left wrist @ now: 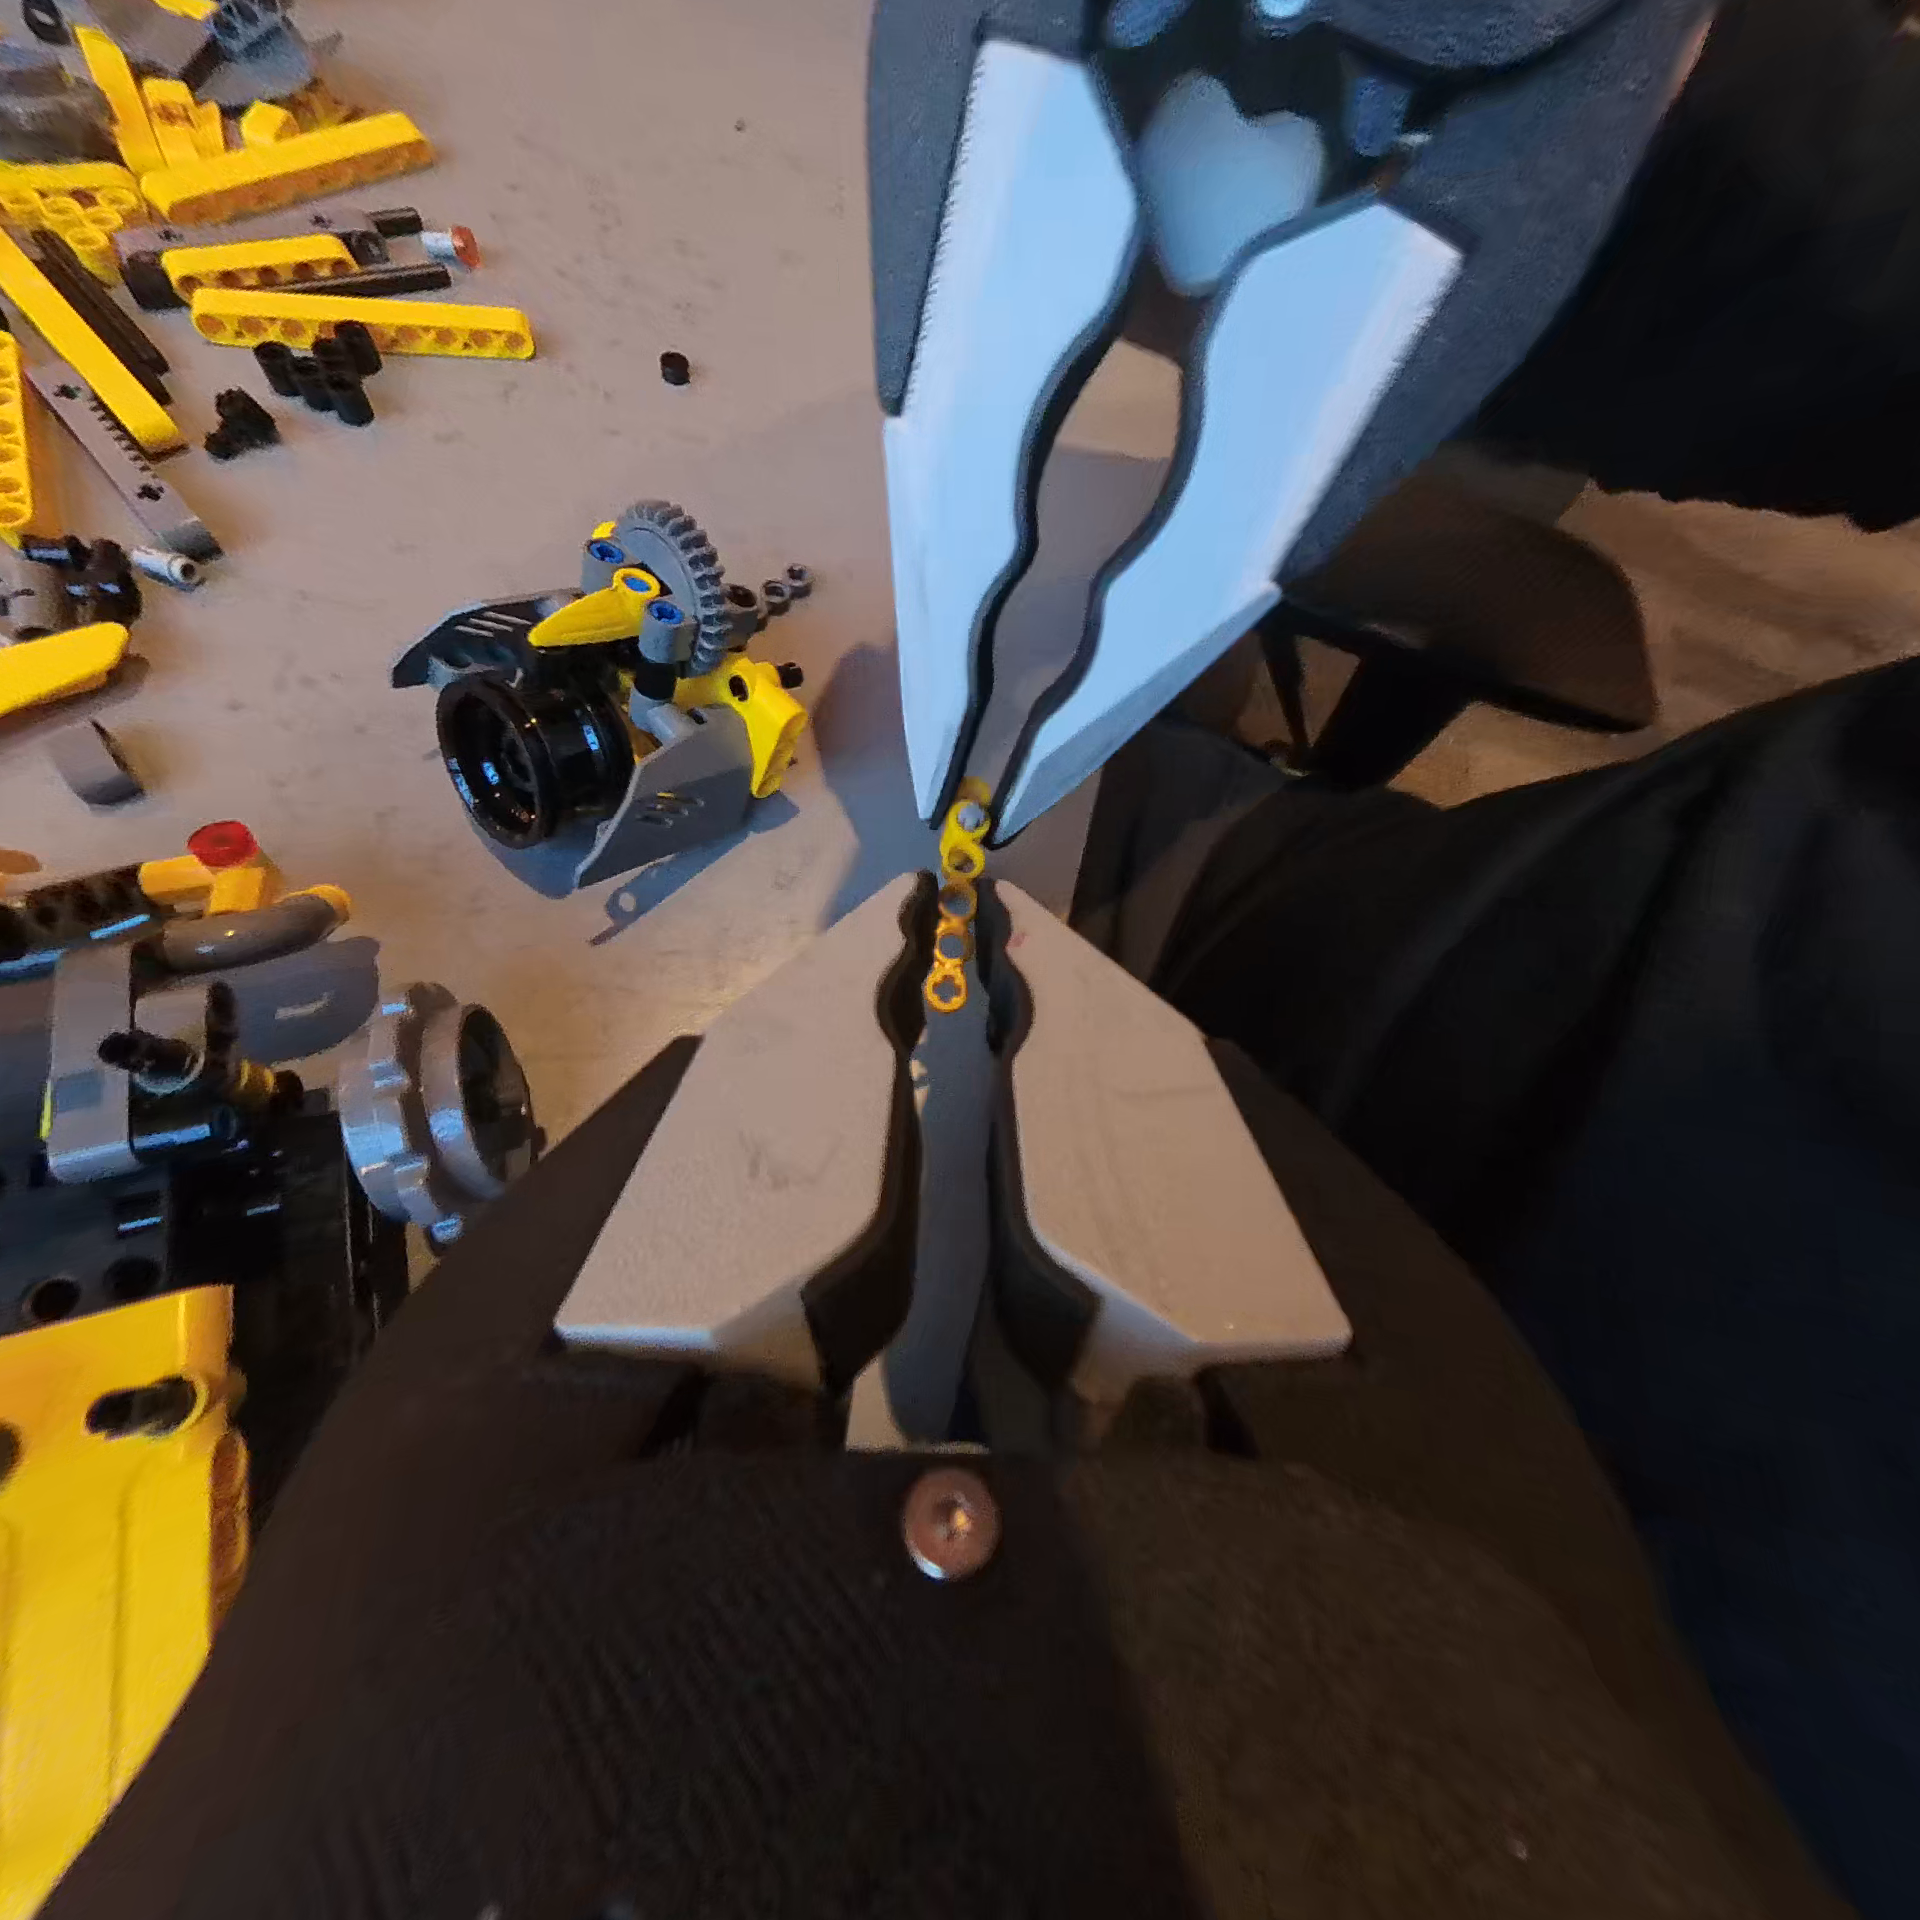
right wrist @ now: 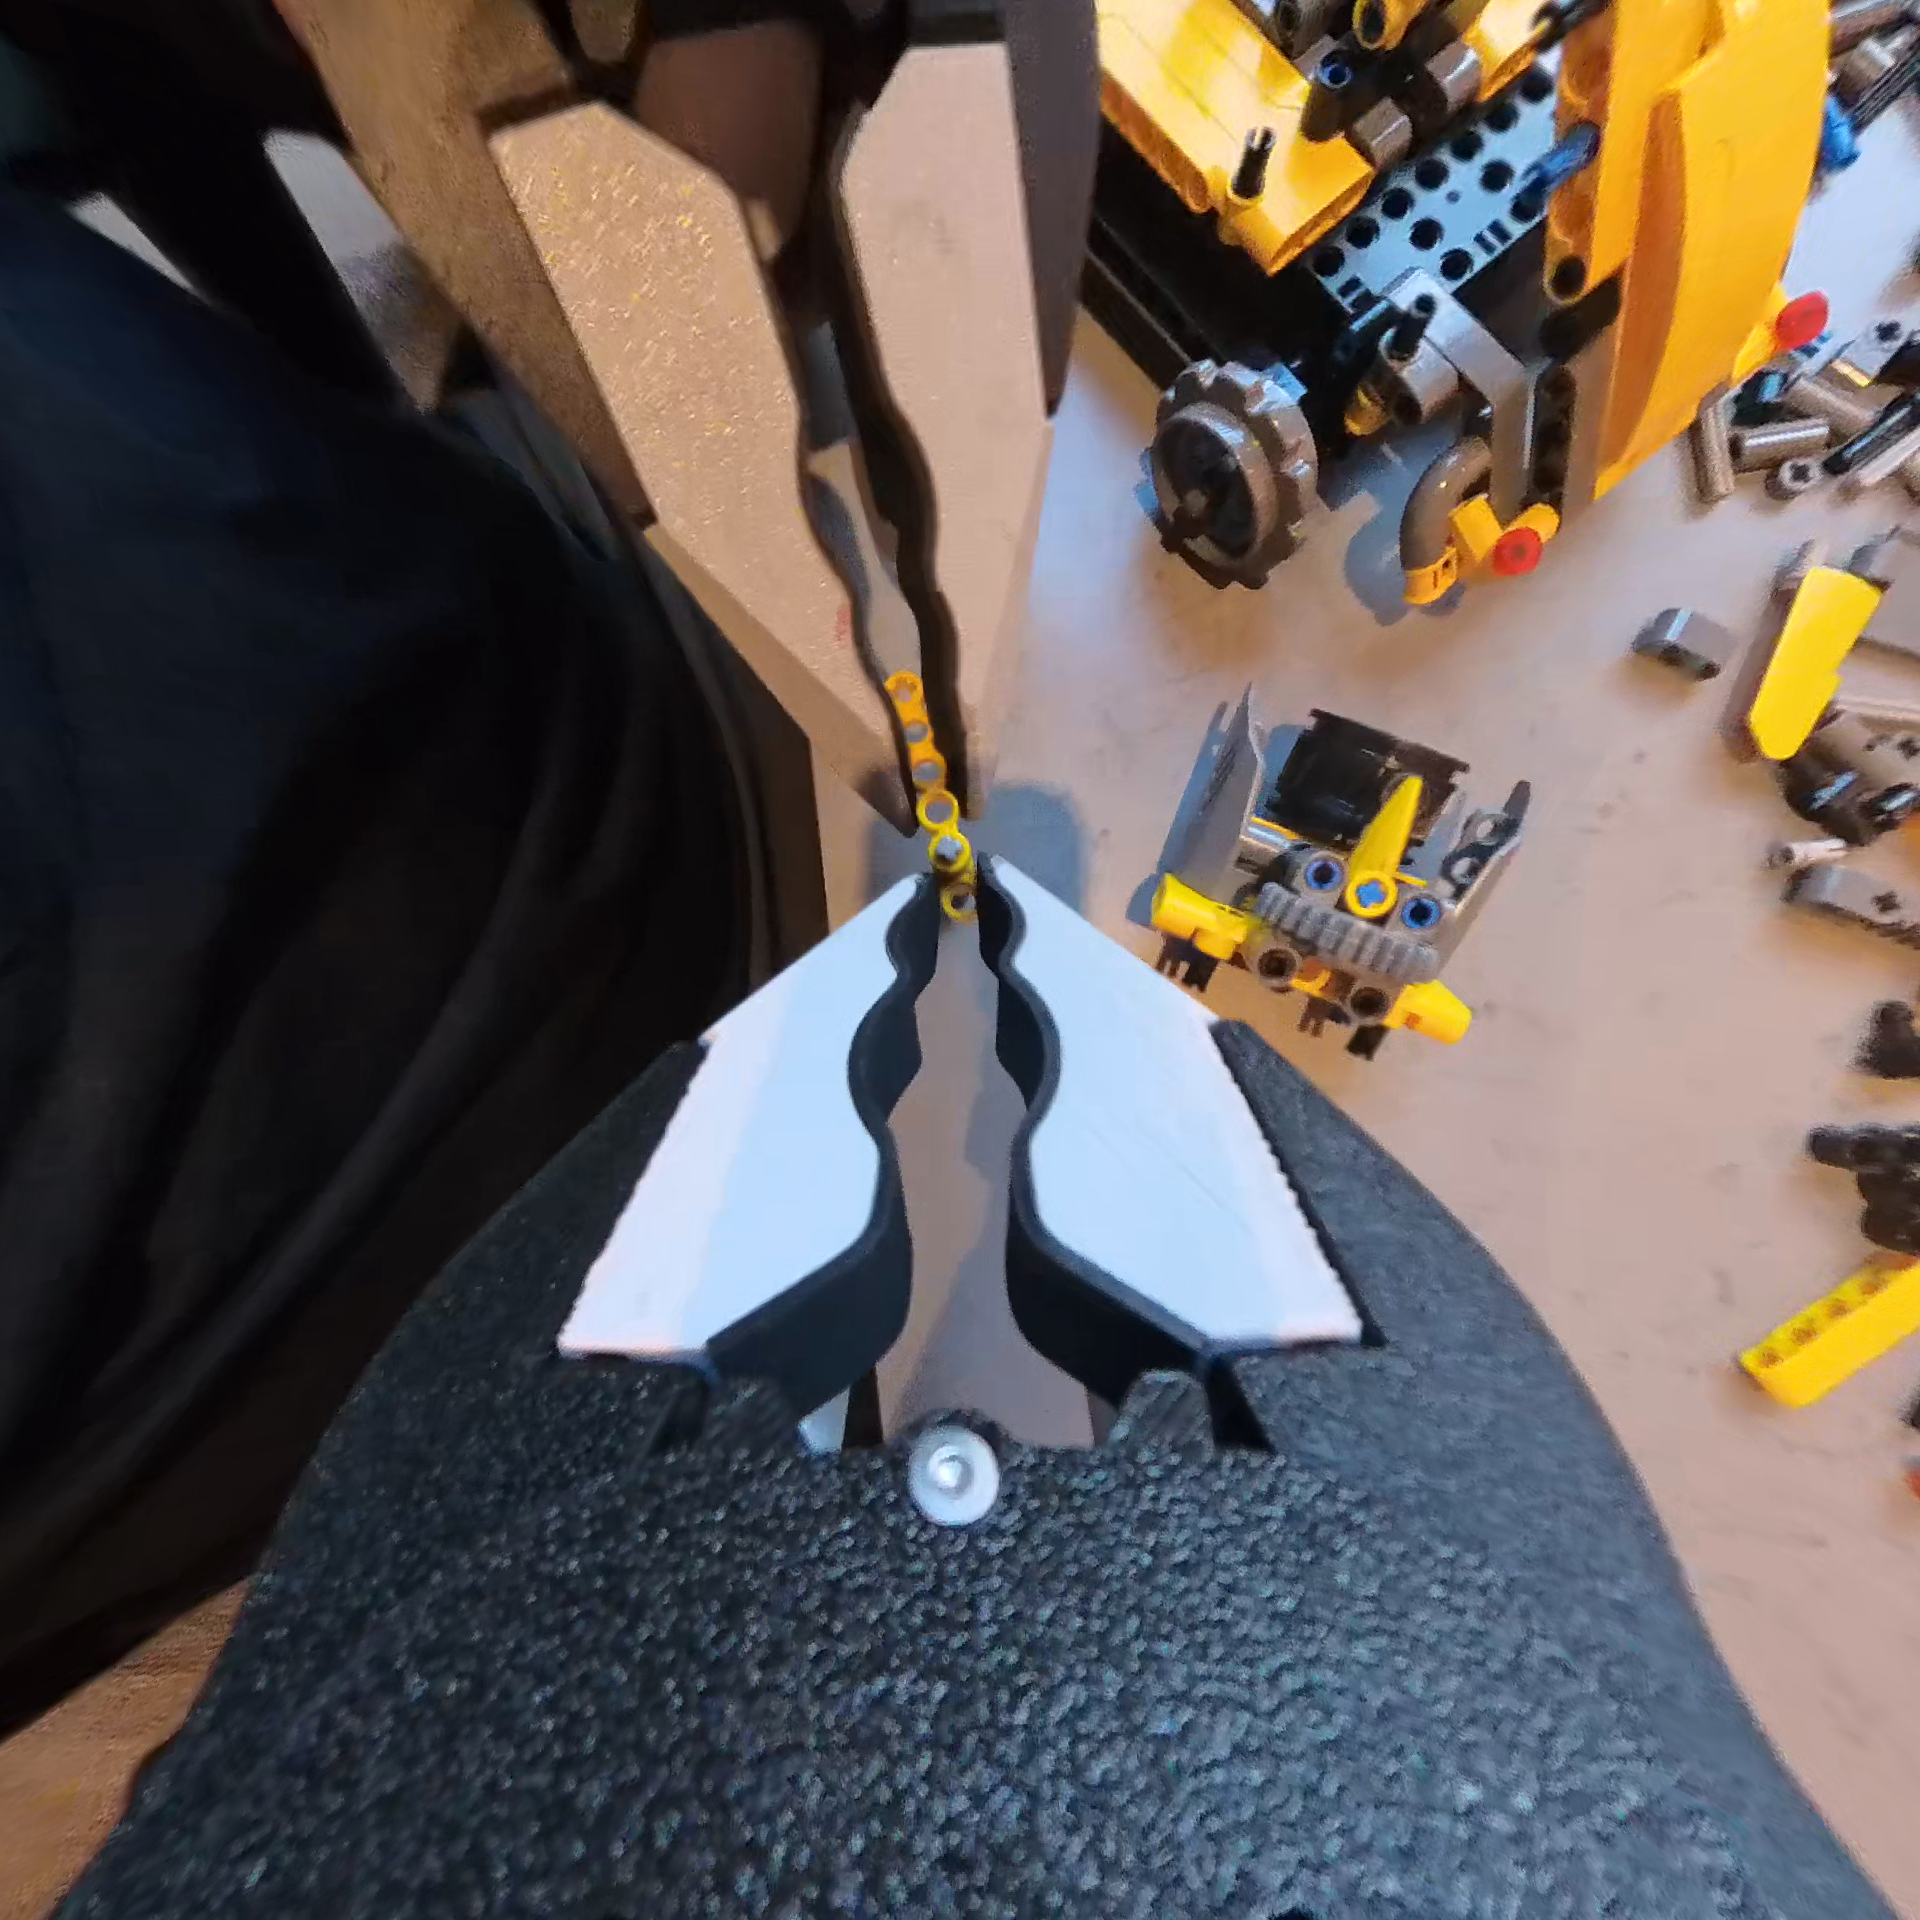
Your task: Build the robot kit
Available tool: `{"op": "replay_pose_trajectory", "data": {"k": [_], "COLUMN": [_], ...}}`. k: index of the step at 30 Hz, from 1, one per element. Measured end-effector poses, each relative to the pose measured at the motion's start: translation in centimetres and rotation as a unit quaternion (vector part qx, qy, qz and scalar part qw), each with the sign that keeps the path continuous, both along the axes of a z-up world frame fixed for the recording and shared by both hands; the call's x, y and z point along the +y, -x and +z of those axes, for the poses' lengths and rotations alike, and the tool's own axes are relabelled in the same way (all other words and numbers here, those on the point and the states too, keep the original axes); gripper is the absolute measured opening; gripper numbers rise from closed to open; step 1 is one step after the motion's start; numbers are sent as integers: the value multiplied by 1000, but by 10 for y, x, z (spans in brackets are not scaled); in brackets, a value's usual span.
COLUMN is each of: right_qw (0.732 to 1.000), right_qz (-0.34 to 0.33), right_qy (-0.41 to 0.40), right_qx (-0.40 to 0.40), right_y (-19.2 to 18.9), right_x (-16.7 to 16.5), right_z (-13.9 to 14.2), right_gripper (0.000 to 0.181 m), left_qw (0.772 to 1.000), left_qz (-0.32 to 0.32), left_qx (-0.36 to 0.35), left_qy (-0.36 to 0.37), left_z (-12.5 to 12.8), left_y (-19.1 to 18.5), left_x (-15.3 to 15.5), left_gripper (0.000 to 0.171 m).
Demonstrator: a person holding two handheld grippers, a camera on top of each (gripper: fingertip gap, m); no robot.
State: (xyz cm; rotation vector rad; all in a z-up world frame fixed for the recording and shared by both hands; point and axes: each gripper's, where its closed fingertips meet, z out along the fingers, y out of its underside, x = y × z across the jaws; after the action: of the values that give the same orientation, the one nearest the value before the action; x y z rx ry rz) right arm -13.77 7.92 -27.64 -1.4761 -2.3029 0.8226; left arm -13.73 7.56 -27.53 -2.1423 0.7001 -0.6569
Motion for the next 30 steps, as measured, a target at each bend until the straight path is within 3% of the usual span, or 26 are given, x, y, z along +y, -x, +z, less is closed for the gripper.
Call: {"op": "replay_pose_trajectory", "data": {"k": [2, 6, 9, 12, 14, 16, 19, 23, 27, 30], "right_qw": [998, 1000, 999, 999, 1000, 1000, 999, 1000, 999, 999], "right_qz": [10, -8, 1, -6, -4, -7, -3, -10, -4, -10], "right_qy": [-55, 9, -40, -7, -11, 0, -33, 2, -23, 17], "right_qx": [4, 15, 17, 35, 28, 29, 28, 27, 34, 45], "right_y": [-2, -1, -2, 2, 2, 1, 1, 0, -1, 0], "right_x": [1, 0, 1, -1, -1, -1, 0, 0, 0, -1], "right_z": [2, 0, 4, 12, 0, -2, 2, -2, 7, 11], "right_gripper": [7, 7, 7, 7, 7, 8, 7, 10, 7, 7], "left_qw": [1000, 1000, 1000, 999, 999, 1000, 999, 1000, 999, 999], "left_qz": [-4, -4, -3, -1, -4, 1, -2, 0, -3, -5], "left_qx": [22, 2, 25, 22, 43, 7, 38, 27, 37, 30], "left_qy": [-13, -3, -17, -23, -10, -2, -19, -14, -26, -20], "left_z": [2, -1, 6, 14, -3, -3, 3, -3, 8, 10], "left_y": [-2, -2, -2, 1, 0, 0, 0, 1, -2, -1], "left_x": [0, 1, 1, 1, -1, -1, 1, 3, 1, 1], "left_gripper": [4, 4, 4, 4, 5, 4, 4, 4, 4, 4]}}
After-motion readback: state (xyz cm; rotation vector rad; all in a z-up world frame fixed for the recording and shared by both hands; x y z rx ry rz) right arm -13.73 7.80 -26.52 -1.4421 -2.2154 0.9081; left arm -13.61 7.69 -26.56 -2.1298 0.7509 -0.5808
